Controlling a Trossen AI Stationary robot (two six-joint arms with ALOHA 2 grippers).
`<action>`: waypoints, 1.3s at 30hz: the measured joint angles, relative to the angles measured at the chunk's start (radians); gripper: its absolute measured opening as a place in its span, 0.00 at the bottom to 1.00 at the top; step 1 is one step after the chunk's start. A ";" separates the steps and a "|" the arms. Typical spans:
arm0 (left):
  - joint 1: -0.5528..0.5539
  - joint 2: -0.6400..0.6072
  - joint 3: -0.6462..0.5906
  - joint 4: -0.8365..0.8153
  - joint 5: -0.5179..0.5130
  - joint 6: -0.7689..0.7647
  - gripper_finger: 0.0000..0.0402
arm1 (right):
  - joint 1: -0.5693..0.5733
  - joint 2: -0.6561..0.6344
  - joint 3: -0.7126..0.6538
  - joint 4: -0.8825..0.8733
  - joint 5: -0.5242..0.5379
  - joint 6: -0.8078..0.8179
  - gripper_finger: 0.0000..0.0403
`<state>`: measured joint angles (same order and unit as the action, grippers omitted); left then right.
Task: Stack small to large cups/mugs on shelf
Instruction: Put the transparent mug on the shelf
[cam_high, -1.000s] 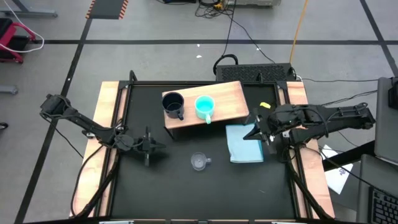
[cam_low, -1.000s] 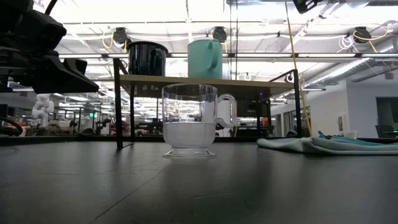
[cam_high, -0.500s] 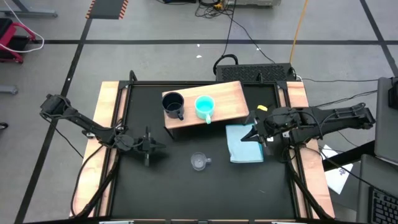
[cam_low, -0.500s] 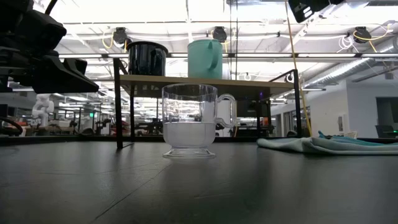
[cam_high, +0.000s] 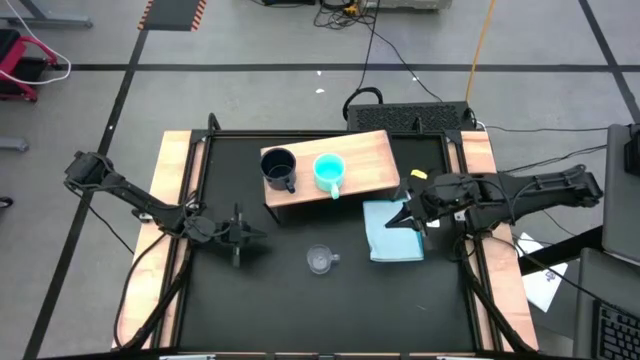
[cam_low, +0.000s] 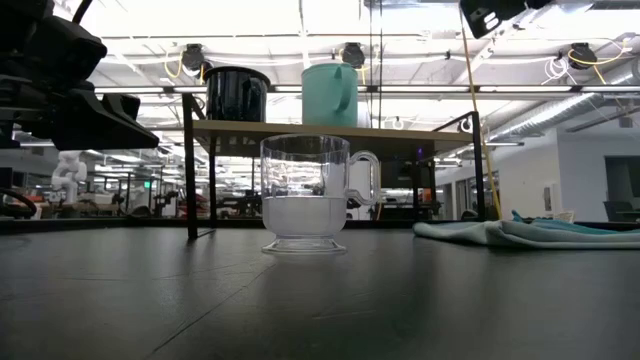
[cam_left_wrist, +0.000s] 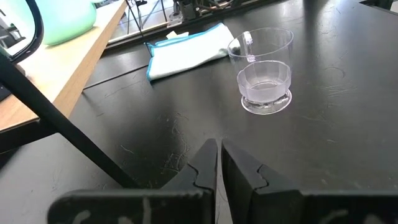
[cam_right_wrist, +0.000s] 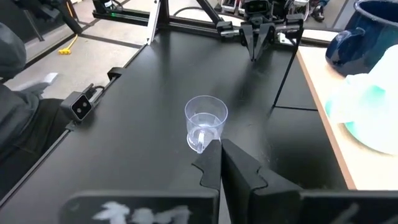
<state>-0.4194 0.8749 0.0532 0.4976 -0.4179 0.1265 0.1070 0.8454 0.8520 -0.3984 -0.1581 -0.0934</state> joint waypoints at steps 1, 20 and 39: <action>0.000 0.000 0.000 0.000 0.000 0.000 0.06 | 0.000 0.006 0.000 0.001 0.000 0.000 0.00; 0.002 0.000 0.000 -0.008 0.182 0.054 0.06 | 0.060 0.242 0.000 0.098 -0.003 -0.074 0.00; 0.005 0.000 0.000 0.038 0.176 0.088 0.06 | 0.132 0.358 0.000 0.222 -0.005 -0.050 0.00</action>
<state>-0.4149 0.8749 0.0536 0.5352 -0.2417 0.2146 0.2386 1.2031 0.8520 -0.1764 -0.1627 -0.1436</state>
